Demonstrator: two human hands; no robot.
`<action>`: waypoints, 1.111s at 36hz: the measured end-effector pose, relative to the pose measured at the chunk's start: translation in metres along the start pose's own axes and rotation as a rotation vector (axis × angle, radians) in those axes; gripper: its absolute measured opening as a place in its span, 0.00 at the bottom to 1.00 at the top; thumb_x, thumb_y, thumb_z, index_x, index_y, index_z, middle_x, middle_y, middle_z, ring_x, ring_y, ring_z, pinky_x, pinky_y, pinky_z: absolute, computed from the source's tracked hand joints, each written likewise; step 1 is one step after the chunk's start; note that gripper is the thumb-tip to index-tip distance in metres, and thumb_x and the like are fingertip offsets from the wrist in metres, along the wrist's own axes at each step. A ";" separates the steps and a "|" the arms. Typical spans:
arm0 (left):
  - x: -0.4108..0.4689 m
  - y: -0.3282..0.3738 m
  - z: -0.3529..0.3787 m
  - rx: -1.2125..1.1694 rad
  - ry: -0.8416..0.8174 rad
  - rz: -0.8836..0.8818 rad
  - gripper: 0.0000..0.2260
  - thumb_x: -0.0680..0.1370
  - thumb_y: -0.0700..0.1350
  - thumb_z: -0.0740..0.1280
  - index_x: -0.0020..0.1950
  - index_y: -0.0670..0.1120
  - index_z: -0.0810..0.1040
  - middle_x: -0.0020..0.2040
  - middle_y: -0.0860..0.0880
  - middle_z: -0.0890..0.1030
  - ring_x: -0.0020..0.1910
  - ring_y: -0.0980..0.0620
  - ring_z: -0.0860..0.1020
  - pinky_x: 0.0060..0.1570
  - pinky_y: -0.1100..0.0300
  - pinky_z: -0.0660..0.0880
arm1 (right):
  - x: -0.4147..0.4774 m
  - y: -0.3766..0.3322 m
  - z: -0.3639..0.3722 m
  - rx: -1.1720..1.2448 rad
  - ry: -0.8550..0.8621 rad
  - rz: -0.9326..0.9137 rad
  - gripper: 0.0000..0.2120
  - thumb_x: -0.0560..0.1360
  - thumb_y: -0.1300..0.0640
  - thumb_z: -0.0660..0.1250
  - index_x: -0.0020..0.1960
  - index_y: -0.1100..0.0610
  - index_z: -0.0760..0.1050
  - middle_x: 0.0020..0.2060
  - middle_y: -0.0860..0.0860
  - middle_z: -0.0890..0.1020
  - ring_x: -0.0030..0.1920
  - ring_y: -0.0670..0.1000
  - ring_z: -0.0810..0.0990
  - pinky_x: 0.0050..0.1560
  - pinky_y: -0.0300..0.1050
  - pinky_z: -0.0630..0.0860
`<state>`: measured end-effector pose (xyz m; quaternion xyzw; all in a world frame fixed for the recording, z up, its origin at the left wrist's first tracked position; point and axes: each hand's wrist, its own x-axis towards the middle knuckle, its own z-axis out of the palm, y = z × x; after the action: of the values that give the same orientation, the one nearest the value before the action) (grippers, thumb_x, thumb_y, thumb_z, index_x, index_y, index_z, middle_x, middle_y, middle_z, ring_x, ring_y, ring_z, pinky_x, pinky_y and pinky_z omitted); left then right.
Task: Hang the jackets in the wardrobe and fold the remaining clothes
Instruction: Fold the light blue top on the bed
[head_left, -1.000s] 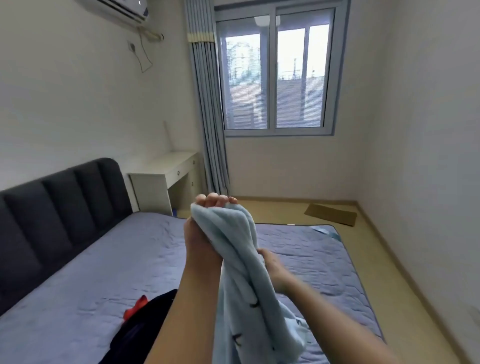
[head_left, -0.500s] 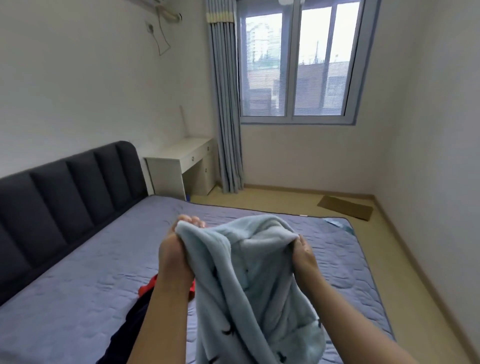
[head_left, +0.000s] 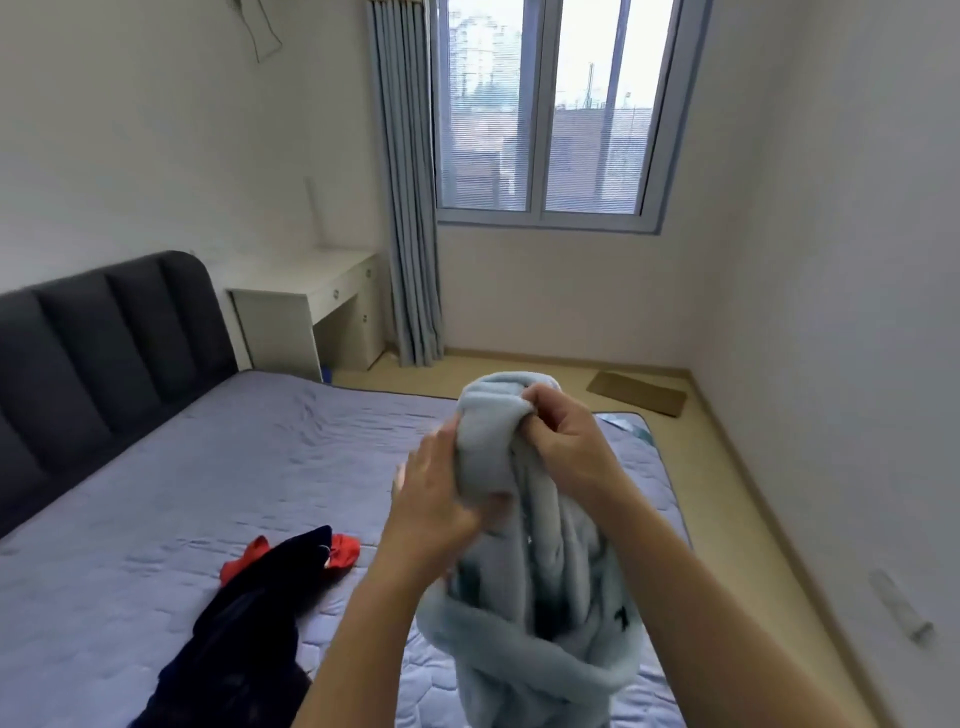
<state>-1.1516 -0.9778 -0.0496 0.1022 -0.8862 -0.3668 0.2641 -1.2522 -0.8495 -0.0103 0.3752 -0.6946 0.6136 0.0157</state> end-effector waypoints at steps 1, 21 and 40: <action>0.004 0.004 0.002 -0.043 0.020 0.000 0.24 0.71 0.47 0.73 0.63 0.56 0.68 0.54 0.55 0.75 0.54 0.53 0.75 0.52 0.60 0.73 | -0.001 -0.002 -0.001 -0.013 0.002 -0.019 0.11 0.76 0.66 0.61 0.38 0.54 0.73 0.32 0.42 0.73 0.36 0.43 0.71 0.39 0.36 0.69; 0.023 0.026 -0.008 -0.546 0.358 0.016 0.07 0.73 0.41 0.62 0.50 0.48 0.75 0.43 0.53 0.78 0.42 0.57 0.76 0.41 0.64 0.74 | -0.063 0.096 -0.011 -0.389 -0.010 0.601 0.14 0.75 0.53 0.62 0.57 0.56 0.73 0.52 0.56 0.79 0.53 0.57 0.77 0.50 0.52 0.75; 0.039 -0.065 0.009 -0.089 0.174 -0.424 0.11 0.79 0.49 0.60 0.55 0.42 0.72 0.47 0.48 0.74 0.45 0.49 0.71 0.43 0.57 0.66 | -0.018 0.097 -0.044 -0.438 0.314 0.481 0.08 0.71 0.60 0.65 0.39 0.50 0.68 0.32 0.47 0.75 0.35 0.49 0.73 0.31 0.41 0.65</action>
<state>-1.1896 -1.0336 -0.0855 0.3054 -0.8018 -0.4427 0.2606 -1.3110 -0.8057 -0.0892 0.0900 -0.8672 0.4865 0.0572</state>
